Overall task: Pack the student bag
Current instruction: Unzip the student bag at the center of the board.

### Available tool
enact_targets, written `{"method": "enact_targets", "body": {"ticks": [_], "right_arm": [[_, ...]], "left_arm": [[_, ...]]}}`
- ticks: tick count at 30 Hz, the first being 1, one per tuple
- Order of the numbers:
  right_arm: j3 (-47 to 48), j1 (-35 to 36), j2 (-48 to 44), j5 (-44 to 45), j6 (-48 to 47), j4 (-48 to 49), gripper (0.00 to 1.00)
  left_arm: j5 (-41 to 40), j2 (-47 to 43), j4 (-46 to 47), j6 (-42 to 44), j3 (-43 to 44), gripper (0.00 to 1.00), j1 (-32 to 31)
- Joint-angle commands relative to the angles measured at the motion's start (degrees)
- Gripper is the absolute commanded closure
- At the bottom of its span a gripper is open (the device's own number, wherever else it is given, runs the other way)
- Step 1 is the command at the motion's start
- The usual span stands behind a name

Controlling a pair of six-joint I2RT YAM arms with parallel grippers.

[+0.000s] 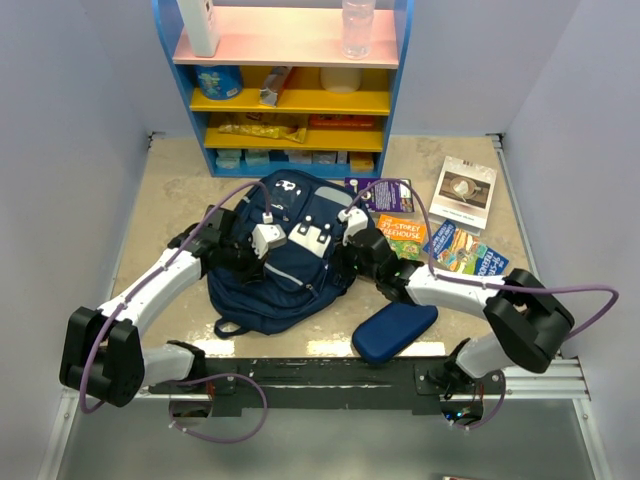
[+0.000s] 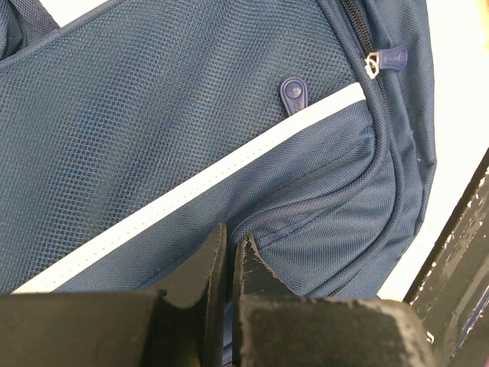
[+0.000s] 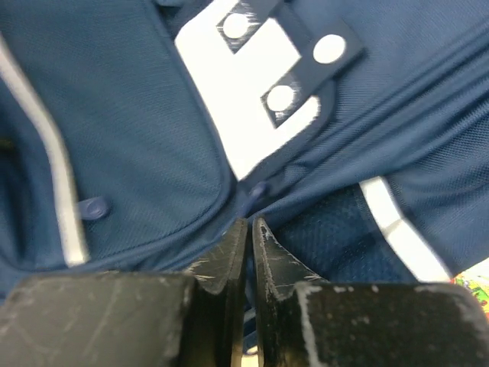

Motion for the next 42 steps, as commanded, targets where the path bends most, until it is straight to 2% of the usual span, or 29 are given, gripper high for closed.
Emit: {"method": "enact_targets", "body": {"ticks": [1,5,10,15,18,23,30,42], "right_arm": [[0.5,3.1,-5.5,-8.9,-2.5,2.9,0.91],[-2.0,3.0,-8.1,-10.2,-4.4,3.5,0.84],[-3.1,3.0,-9.0,-6.8,-4.7,2.7,0.83],[-1.5,2.9,-8.6,1.6,-4.0,2.2,0.77],[0.5,2.4,-7.1,6.1,-4.1,0.6,0.64],[2.4,-0.9,-6.3,6.4,-3.6,0.0,0.58],[2.6,-4.3,-4.4,3.6,-3.0,0.3,0.57],[3.6,-4.3,1.8,0.2,-3.0,4.2,0.55]], "left_arm": [[0.8,-1.0,12.8,-4.4,1.4,1.00,0.7],[2.3,-0.6,13.3,-7.8,3.3,1.00,1.1],[4.1,-0.3,12.4,-8.4,5.6,1.00,1.5],[4.8,-1.1,9.8,-5.5,6.2,1.00,1.4],[5.4,-2.1,8.4,-2.9,5.7,1.00,1.5],[6.2,-3.9,5.2,2.8,4.8,1.00,1.4],[6.2,-4.8,2.8,5.7,3.6,1.00,1.5],[8.1,-6.2,-0.3,8.4,3.8,1.00,1.4]]}}
